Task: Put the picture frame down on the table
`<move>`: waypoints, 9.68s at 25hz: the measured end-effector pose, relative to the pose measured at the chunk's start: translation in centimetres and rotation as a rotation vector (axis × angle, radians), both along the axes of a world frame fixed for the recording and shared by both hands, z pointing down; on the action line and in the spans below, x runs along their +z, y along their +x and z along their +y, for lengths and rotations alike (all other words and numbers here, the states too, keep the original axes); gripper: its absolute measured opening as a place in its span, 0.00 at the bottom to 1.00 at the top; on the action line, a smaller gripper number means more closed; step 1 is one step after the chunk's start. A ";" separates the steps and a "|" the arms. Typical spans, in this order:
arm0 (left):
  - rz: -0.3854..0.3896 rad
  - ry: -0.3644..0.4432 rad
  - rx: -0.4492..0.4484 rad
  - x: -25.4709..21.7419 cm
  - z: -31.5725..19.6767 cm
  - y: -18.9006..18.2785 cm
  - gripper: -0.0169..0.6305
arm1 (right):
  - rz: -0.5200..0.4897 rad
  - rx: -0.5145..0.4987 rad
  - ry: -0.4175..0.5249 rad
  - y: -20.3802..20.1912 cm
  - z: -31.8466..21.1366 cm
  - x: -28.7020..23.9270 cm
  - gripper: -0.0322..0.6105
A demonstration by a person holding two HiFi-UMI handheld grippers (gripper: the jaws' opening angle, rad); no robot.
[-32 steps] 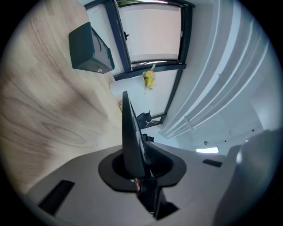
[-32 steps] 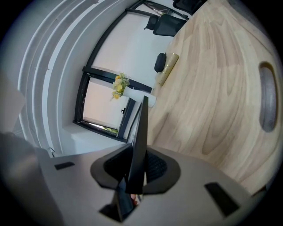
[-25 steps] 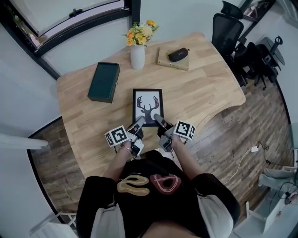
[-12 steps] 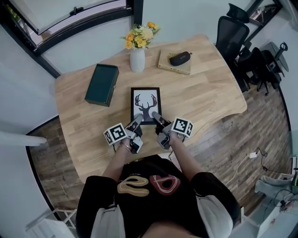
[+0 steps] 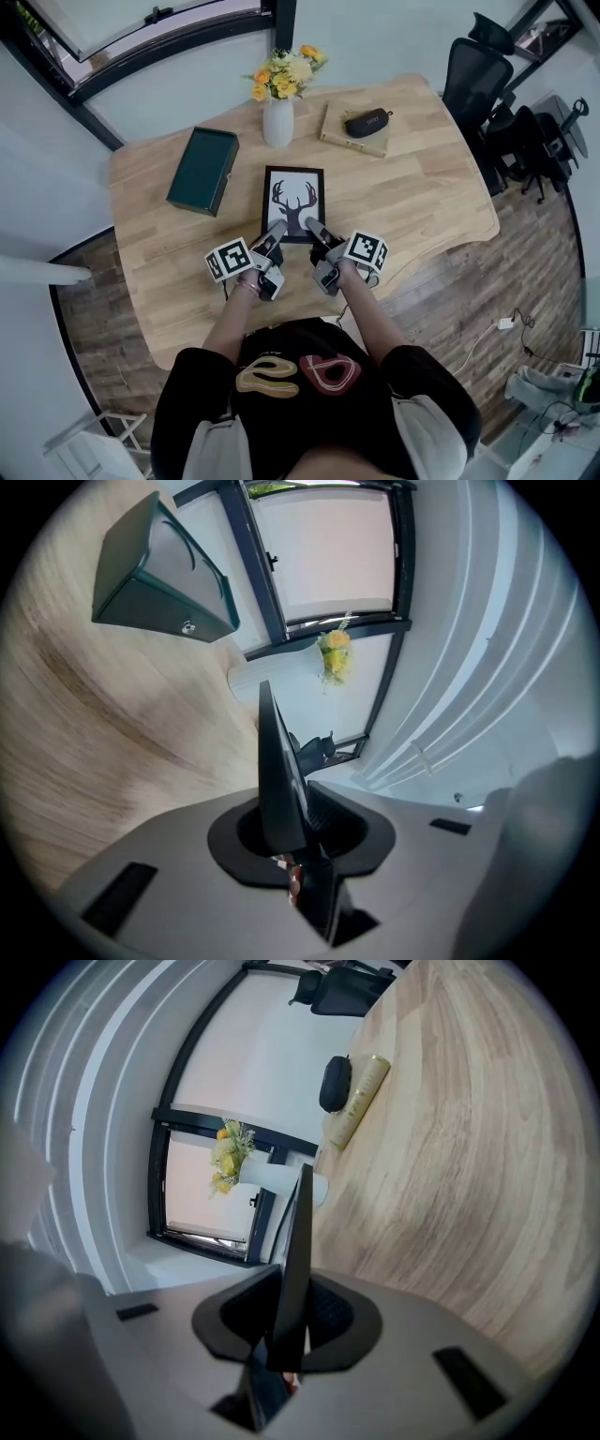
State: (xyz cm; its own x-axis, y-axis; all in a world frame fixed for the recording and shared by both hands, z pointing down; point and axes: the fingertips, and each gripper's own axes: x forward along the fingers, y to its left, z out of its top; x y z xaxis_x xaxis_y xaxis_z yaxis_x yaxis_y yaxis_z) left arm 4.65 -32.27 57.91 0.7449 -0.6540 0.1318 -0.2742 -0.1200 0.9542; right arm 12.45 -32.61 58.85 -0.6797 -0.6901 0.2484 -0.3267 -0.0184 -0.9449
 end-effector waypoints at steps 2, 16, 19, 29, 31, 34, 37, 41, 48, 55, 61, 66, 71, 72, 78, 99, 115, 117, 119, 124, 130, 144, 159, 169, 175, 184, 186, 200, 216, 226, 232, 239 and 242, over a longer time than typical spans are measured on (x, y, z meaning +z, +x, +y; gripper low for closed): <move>0.001 0.001 -0.004 -0.1 -0.8 0.1 0.13 | 0.000 0.001 0.003 0.1 -0.8 -0.2 0.16; 0.033 -0.063 -0.078 1.3 -5.7 0.5 0.12 | 0.032 0.004 -0.020 0.7 -5.5 0.7 0.16; 0.036 -0.083 -0.086 2.2 -6.3 0.6 0.12 | 0.034 0.004 -0.037 0.9 -6.1 1.6 0.16; 0.071 -0.139 -0.106 5.0 -7.7 1.5 0.11 | 0.034 0.012 -0.060 1.9 -7.6 4.0 0.16; 0.078 -0.148 -0.111 5.4 -8.1 1.7 0.11 | 0.039 0.010 -0.064 2.1 -8.0 4.4 0.16; 0.091 -0.182 -0.132 6.4 -8.5 1.8 0.11 | 0.052 0.003 -0.091 2.3 -8.5 5.2 0.16; 0.097 -0.201 -0.147 7.0 -8.8 1.9 0.11 | 0.057 -0.001 -0.104 2.4 -8.9 5.7 0.16; 0.100 -0.221 -0.163 7.5 -9.2 2.0 0.11 | 0.052 0.001 -0.120 2.5 -9.4 6.3 0.16; 0.085 -0.235 -0.163 8.3 -9.2 2.0 0.11 | 0.054 0.004 -0.142 2.6 -9.4 7.1 0.16; 0.053 -0.233 -0.153 8.5 -9.0 2.4 0.11 | 0.071 0.014 -0.130 2.8 -9.4 7.6 0.18; 0.023 -0.230 -0.165 8.7 -9.0 2.4 0.10 | 0.120 -0.041 -0.092 2.6 -8.9 8.0 0.23; 0.005 -0.230 -0.185 9.1 -9.1 2.4 0.08 | 0.185 -0.113 -0.063 2.2 -8.1 8.2 0.36; -0.004 -0.236 -0.201 9.4 -9.2 2.4 0.08 | 0.223 -0.146 -0.052 2.4 -7.5 8.4 0.44; -0.007 -0.234 -0.202 9.3 -9.2 2.4 0.08 | 0.225 -0.152 -0.050 2.5 -7.3 8.3 0.44; -0.005 -0.245 -0.214 9.5 -9.1 2.3 0.08 | 0.142 -0.057 -0.108 4.1 -4.4 8.8 0.44; -0.069 -0.236 -0.221 9.6 -8.1 1.6 0.39 | -0.029 0.170 -0.100 5.4 -5.6 6.9 0.17; -0.458 0.035 -0.160 5.3 1.1 -4.0 0.34 | 0.051 0.114 -0.144 5.3 -6.3 8.8 0.18; -0.444 0.015 -0.180 5.7 2.2 -4.4 0.32 | 0.062 0.107 -0.158 5.3 -6.3 9.3 0.18; -0.462 0.009 -0.195 5.8 3.3 -4.8 0.30 | 0.074 0.106 -0.166 5.3 -6.3 9.6 0.19; -0.706 0.126 -0.141 4.7 5.0 -5.1 0.30 | 0.114 0.106 -0.167 5.6 -6.2 9.9 0.19; -0.719 0.121 -0.163 5.0 6.2 -5.7 0.30 | 0.180 0.051 -0.163 5.2 -6.0 10.0 0.20; -0.807 0.082 -0.267 5.2 9.0 -10.9 0.30 | 0.626 -0.225 -0.018 3.0 -4.9 9.7 0.48; -0.747 0.123 -0.327 2.9 9.7 -13.3 0.34 | 0.669 -0.280 0.087 1.3 -0.6 6.6 0.55; -0.681 0.192 -0.248 0.7 9.6 -13.0 0.37 | 0.728 -0.200 0.183 1.8 3.6 3.0 0.55; -0.679 0.252 -0.168 -0.2 10.1 -11.8 0.38 | 0.770 -0.134 0.297 0.9 6.4 -0.4 0.55; -0.707 0.344 -0.057 -0.9 11.1 -9.4 0.38 | 0.791 -0.022 0.347 0.3 10.8 -3.0 0.55; -0.713 0.369 -0.034 -1.2 11.8 -9.0 0.38 | 0.812 -0.003 0.356 0.3 11.8 -3.6 0.55; -0.737 0.514 0.034 -3.7 16.4 -8.7 0.38 | 0.912 0.121 0.437 -0.4 17.7 -6.4 0.53; -0.737 0.616 0.062 -5.4 18.7 -8.2 0.30 | 0.917 0.204 0.485 -1.6 20.7 -8.2 0.32; -0.749 0.651 0.063 -6.0 19.4 -7.9 0.09 | 0.982 0.213 0.522 -2.4 21.5 -8.5 0.09; -0.741 0.665 0.086 -6.1 20.1 -7.6 0.06 | 1.017 0.202 0.535 -3.0 21.7 -8.4 0.07; -0.740 0.668 0.085 -6.2 20.3 -7.9 0.06 | 1.048 0.185 0.554 -3.7 21.9 -8.5 0.06; -0.733 0.675 0.090 -6.3 20.4 -7.8 0.06 | 1.028 0.184 0.553 -4.0 21.8 -8.4 0.06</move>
State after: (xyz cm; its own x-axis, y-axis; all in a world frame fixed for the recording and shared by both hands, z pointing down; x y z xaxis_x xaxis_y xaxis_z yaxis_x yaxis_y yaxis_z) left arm -3.14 -11.86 51.63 0.6790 -0.7064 0.1999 -0.7307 -0.6237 0.2778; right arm 8.43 -10.77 50.45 -0.2134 -0.9424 0.2574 -0.9738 0.1841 -0.1336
